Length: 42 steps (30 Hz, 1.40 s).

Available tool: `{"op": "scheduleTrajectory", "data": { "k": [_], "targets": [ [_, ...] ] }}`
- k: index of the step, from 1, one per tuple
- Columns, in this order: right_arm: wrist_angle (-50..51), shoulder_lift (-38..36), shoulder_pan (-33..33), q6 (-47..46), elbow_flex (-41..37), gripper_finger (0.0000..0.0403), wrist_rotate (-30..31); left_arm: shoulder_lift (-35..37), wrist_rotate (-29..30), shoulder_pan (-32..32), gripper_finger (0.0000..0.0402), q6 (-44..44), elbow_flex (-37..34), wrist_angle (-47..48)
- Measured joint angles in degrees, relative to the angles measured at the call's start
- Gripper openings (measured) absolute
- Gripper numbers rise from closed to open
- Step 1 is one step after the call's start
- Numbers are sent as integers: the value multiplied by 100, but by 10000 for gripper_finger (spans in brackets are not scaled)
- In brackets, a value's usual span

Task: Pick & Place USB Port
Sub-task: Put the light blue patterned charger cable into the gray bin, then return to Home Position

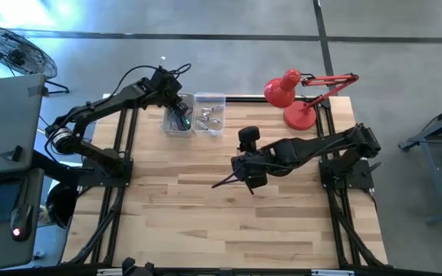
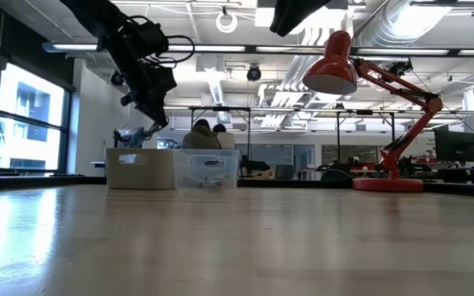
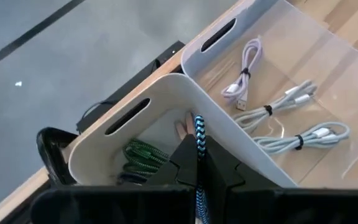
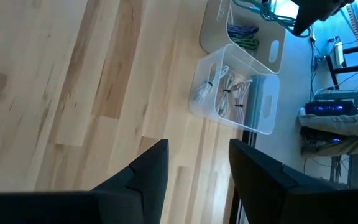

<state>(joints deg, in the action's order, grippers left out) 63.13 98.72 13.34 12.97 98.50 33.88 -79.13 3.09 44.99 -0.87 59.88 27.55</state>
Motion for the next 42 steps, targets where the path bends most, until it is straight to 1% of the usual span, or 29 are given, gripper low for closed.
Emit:
{"op": "scheduleTrajectory", "data": {
  "k": [6,12,20,25,27,29,31,33,34,36,38,42],
  "targets": [
    [52,0,17,-37,0,161,-54,0,210,0,6,114,-2,404],
    [133,0,13,-94,0,161,-452,-1,213,0,47,71,-2,498],
    [133,0,13,-56,0,161,-456,-2,252,-2,82,-94,-2,462],
    [133,0,-1,25,0,161,-451,-2,369,-2,113,-381,-2,187],
    [140,0,-43,120,0,161,-449,-2,218,0,126,-401,-2,38],
    [299,-15,-98,362,0,161,-442,2,-120,0,137,-589,-2,-321],
    [568,-89,-137,660,0,161,-410,60,-720,-5,145,-1012,16,-761],
    [682,-311,-173,735,-4,161,-304,131,-1326,-109,149,-1374,91,-1299],
    [669,-445,-202,746,0,161,-283,141,-1498,-187,150,-1466,150,-1585],
    [654,-761,-262,767,0,161,-306,186,-1599,-298,151,-1549,273,-1801],
    [589,-1125,-356,784,0,161,-415,223,-1478,-366,152,-1681,493,-1801],
    [443,-1996,-748,640,1,161,-974,315,-1390,-460,152,-2132,938,-1786]
  ]
}}
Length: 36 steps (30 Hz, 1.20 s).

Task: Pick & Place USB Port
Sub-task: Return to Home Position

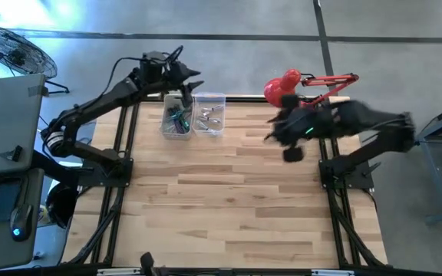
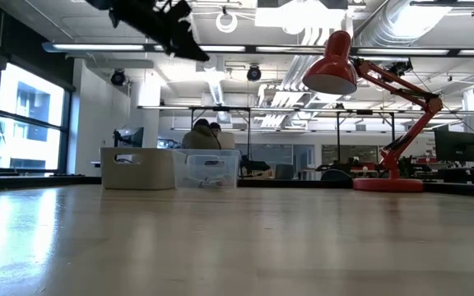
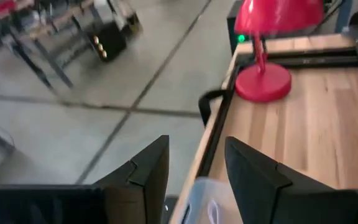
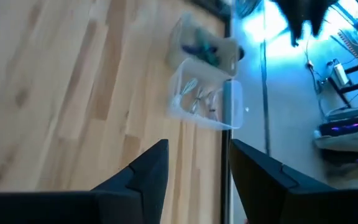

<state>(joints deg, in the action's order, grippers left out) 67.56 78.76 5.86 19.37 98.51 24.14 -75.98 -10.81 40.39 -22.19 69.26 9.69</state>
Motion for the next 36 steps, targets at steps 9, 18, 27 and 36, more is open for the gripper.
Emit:
{"op": "scheduleTrajectory", "data": {
  "k": [9,18,27,36],
  "targets": [
    [101,-1597,-1266,-132,6,161,-571,712,159,-207,127,-691,557,1669],
    [872,-2128,-1816,-37,5,34,-1388,1955,500,-811,12,-461,574,2824],
    [1222,-2443,-1818,31,-1,4,-1014,3280,1824,-1850,1,82,574,3629],
    [1665,-3629,-1814,-363,0,1,-1038,3814,3147,-2681,1,372,141,4395]
  ]
}}
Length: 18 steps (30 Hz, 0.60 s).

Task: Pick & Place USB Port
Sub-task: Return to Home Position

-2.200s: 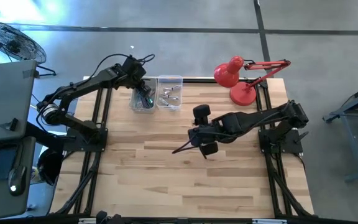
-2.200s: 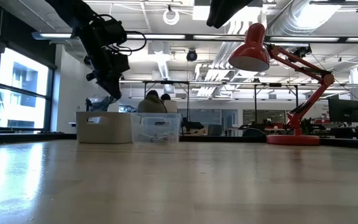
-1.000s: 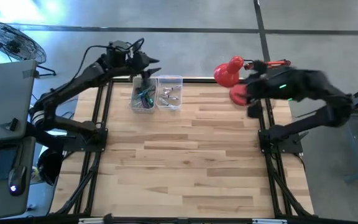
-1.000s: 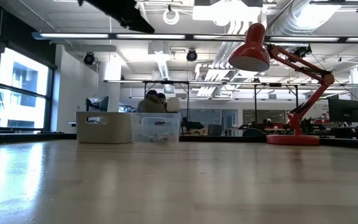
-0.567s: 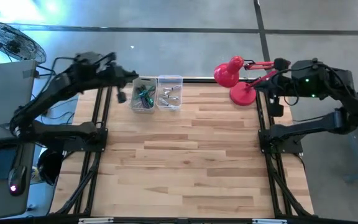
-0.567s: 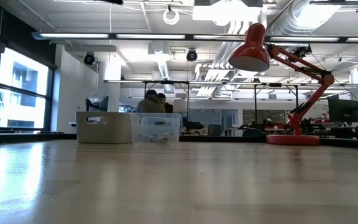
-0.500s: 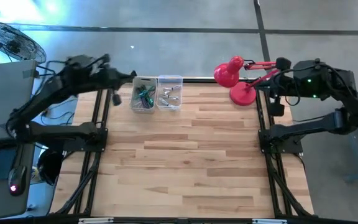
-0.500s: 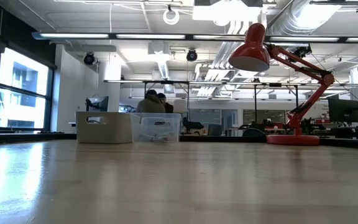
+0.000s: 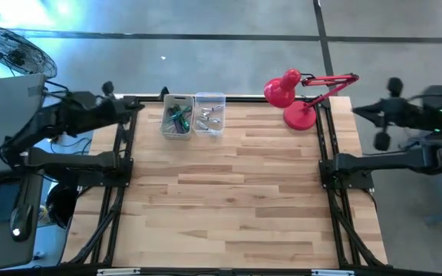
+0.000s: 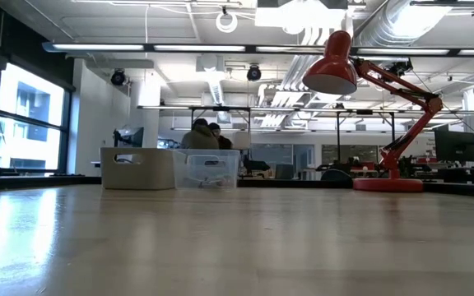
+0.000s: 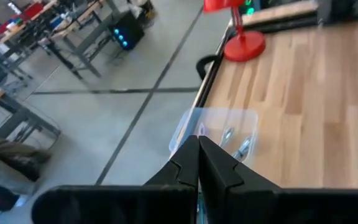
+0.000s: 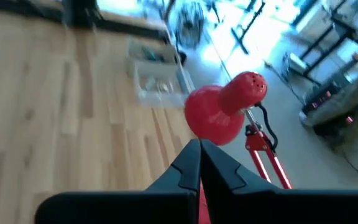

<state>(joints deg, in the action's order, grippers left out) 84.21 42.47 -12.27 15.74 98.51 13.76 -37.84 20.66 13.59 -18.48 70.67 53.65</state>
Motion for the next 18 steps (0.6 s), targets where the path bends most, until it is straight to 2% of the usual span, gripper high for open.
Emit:
{"op": "scheduleTrajectory", "data": {
  "k": [4,7,10,14,18],
  "targets": [
    [1,-677,2,-208,-1,1,-384,168,-15,-94,0,-364,-604,-445],
    [61,-1247,2,-390,1,0,-721,371,-506,-90,0,-780,-1112,-1013],
    [59,-1782,2,-596,-109,0,-800,616,-981,-90,0,-1059,-1651,-1528],
    [18,-2512,5,-840,-626,0,-805,1045,-1115,-90,0,-1127,-2295,-1940],
    [-419,-3163,4,-976,-1531,0,-1001,1548,-1332,-88,0,-1025,-2822,-2310]
  ]
}}
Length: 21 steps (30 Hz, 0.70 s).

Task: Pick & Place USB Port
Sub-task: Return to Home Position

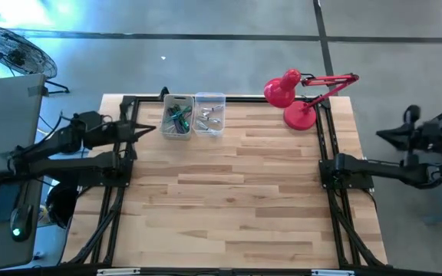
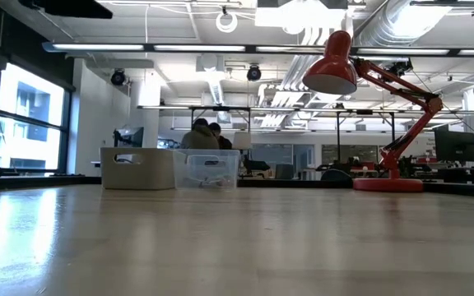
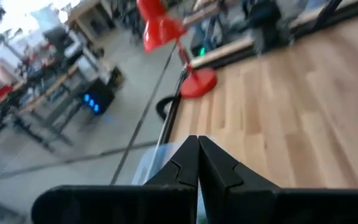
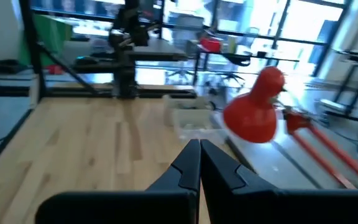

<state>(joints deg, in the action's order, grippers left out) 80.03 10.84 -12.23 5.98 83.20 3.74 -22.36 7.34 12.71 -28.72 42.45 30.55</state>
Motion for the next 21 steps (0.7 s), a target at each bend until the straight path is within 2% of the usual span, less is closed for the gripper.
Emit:
{"op": "scheduleTrajectory", "data": {
  "k": [7,15,21],
  "targets": [
    [-1095,-614,1,49,-1844,0,-607,723,-752,-2,0,220,-830,-706],
    [-3431,-881,-2,455,-3795,0,-1564,1068,-1632,-2,0,307,-1958,-1762],
    [-4112,-1052,-2,476,-4681,0,-1317,1067,-2074,-2,0,308,-2807,-2801]
  ]
}}
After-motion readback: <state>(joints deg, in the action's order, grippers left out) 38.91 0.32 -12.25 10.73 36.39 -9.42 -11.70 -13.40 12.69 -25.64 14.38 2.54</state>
